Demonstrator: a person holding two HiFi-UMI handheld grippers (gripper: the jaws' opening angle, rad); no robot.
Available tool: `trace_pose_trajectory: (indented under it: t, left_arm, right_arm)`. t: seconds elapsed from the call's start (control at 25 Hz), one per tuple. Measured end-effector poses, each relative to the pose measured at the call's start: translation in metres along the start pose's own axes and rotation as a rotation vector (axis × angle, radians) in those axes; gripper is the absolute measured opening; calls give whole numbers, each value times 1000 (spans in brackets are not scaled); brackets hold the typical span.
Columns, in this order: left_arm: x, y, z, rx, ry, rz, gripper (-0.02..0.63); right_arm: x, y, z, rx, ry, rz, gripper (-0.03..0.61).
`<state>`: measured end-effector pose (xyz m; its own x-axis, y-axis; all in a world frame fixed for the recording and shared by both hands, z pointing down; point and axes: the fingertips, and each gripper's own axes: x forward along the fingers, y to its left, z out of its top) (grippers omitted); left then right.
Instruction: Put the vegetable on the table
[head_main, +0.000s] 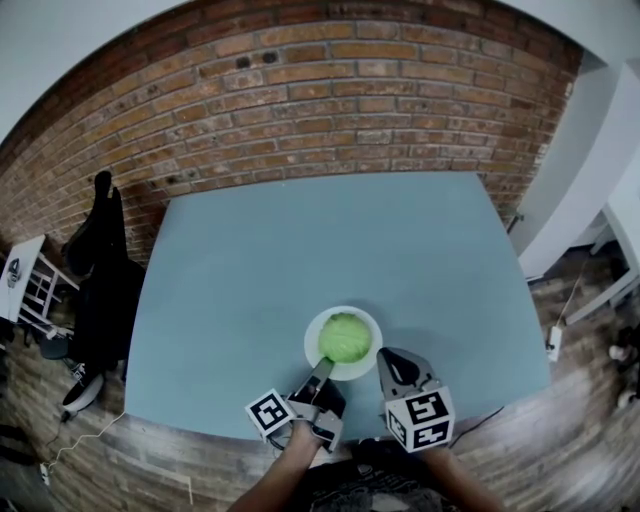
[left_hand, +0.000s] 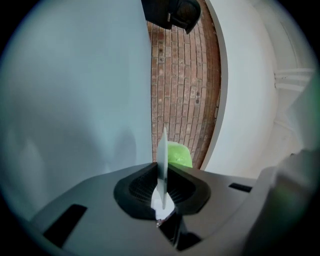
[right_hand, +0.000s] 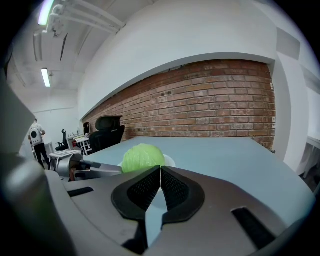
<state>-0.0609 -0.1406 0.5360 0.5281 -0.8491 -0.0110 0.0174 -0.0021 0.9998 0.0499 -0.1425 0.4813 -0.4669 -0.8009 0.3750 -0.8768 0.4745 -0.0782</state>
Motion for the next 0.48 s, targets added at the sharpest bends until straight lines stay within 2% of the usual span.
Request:
trace_pose_trajectory:
  t: [0.28, 0.48]
  left_arm:
    - [16, 21, -1, 15, 20, 65, 29]
    - [22, 40, 0, 36, 38, 139, 31]
  right_arm:
    - [8, -13, -6, 9, 24, 4, 9]
    - [14, -16, -13, 16, 45, 9, 9]
